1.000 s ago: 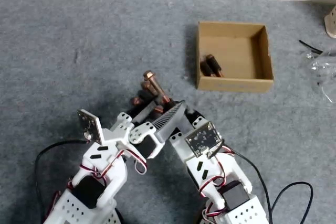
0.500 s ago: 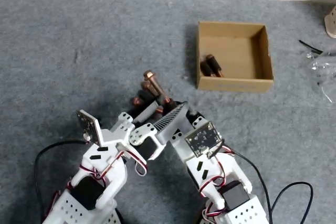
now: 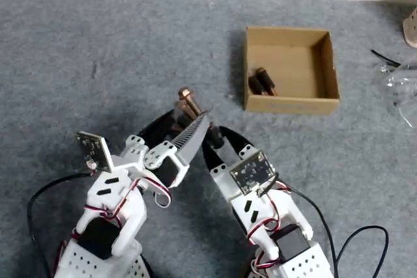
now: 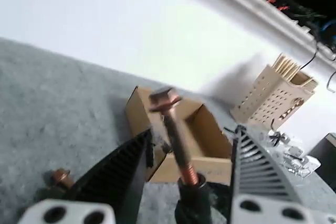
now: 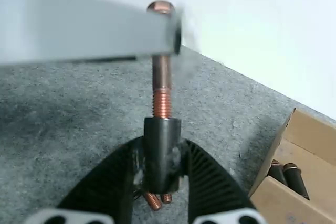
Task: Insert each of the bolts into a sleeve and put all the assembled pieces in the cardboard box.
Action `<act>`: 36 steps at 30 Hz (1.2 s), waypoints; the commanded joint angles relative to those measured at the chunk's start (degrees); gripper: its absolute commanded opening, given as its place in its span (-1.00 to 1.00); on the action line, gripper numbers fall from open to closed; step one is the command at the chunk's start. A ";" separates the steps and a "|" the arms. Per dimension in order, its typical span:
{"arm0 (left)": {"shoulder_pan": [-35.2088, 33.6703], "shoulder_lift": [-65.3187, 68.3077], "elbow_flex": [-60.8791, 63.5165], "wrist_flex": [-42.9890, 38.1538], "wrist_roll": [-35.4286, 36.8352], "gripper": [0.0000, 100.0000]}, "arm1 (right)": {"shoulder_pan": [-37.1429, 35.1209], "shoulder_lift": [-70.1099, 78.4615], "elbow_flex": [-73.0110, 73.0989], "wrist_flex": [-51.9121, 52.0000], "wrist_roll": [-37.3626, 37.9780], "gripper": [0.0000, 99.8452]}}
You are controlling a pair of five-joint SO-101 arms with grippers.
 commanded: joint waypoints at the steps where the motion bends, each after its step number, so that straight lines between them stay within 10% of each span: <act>1: 4.00 -0.48 -4.09 2.81 -0.09 -0.54 | -0.04 -1.01 5.76 -0.31 -0.53 -0.99; 22: -0.13 1.63 2.59 -8.18 -0.09 -0.54 | 1.80 -1.01 5.76 -0.31 -0.53 -0.99; 36: 2.95 38.99 -11.38 -18.55 0.00 -0.54 | 1.80 -1.01 5.76 -0.31 -0.53 -0.99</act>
